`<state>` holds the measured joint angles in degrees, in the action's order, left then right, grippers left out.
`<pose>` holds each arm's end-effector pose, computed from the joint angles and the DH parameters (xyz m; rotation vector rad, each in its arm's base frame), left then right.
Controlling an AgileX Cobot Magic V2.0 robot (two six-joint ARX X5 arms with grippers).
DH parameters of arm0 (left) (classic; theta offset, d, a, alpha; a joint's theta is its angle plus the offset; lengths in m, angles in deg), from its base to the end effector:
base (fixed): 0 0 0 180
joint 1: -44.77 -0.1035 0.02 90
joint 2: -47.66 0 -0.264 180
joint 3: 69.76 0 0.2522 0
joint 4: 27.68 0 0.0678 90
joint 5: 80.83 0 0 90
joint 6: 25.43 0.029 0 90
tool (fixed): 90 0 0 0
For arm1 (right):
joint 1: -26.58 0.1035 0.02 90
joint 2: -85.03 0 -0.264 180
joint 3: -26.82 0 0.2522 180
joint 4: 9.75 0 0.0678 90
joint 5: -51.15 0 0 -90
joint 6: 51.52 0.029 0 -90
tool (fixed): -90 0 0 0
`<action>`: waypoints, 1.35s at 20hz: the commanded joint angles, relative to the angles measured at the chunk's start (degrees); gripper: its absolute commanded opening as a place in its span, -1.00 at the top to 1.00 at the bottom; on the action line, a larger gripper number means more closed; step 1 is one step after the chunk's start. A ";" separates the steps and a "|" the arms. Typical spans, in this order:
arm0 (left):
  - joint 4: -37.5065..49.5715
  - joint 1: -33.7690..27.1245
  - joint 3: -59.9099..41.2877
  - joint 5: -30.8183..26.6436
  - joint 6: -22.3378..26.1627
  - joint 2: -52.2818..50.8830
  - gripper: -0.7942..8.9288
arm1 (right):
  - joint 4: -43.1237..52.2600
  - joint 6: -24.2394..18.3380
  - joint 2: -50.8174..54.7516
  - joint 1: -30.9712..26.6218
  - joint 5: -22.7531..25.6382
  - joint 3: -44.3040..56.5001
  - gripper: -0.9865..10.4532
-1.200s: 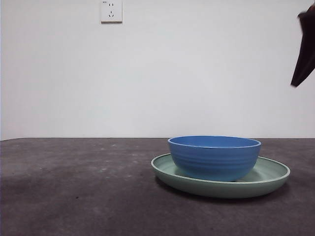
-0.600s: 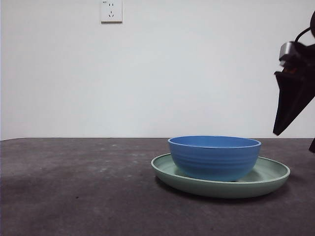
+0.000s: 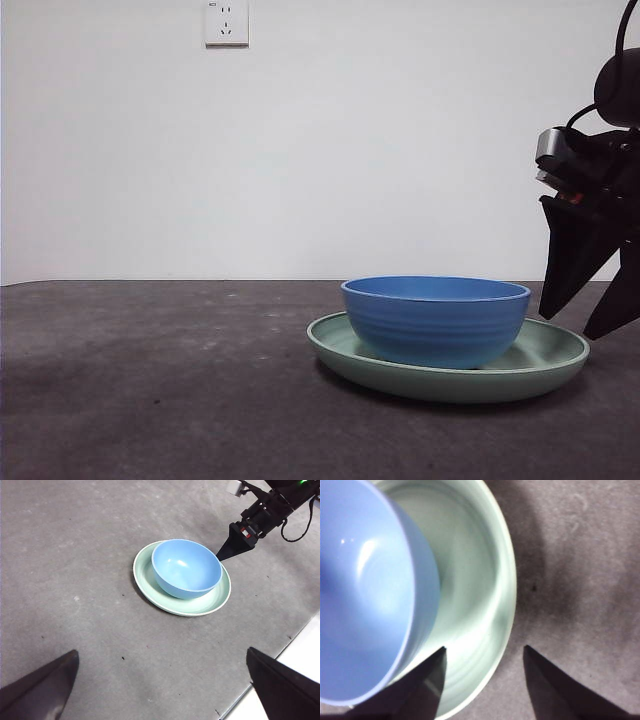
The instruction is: Pick up the blue bowl, put it on the green plate, put it on desk
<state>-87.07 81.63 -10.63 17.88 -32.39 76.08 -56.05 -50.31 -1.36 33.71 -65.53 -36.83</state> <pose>0.0688 -0.0571 0.3116 0.0122 0.5443 -0.7461 0.2658 0.0464 0.1820 0.2253 1.2089 0.5036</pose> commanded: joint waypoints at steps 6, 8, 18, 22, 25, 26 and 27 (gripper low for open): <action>0.48 0.33 0.48 -0.09 -0.13 0.20 -0.32 | 1.25 0.96 -3.23 0.28 0.13 -1.01 0.44; 0.46 0.33 0.48 -0.09 -0.13 0.20 -0.32 | 1.44 1.36 -4.39 0.28 -0.28 -1.01 0.46; 0.48 0.33 0.48 -0.07 -0.15 0.20 -0.32 | 2.38 3.76 -5.03 0.28 -0.50 -1.01 0.58; 0.48 0.33 0.48 -0.09 -0.15 0.20 -0.32 | 2.49 4.52 -5.14 0.28 -0.50 -1.01 0.58; 0.46 0.33 0.48 -0.07 -0.15 0.20 -0.32 | 2.45 5.42 -6.60 0.28 -3.13 -1.01 0.58; 0.48 0.33 0.48 -0.09 -0.15 0.20 -0.32 | 2.51 5.79 -7.39 0.28 -4.17 -1.01 0.58; 0.46 0.33 0.48 -0.09 -0.15 0.20 -0.32 | 2.64 5.79 -8.15 0.28 -4.76 -1.01 0.58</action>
<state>-87.07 81.63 -10.63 17.88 -32.39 76.08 -53.84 -45.19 -8.51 33.71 -70.10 -36.83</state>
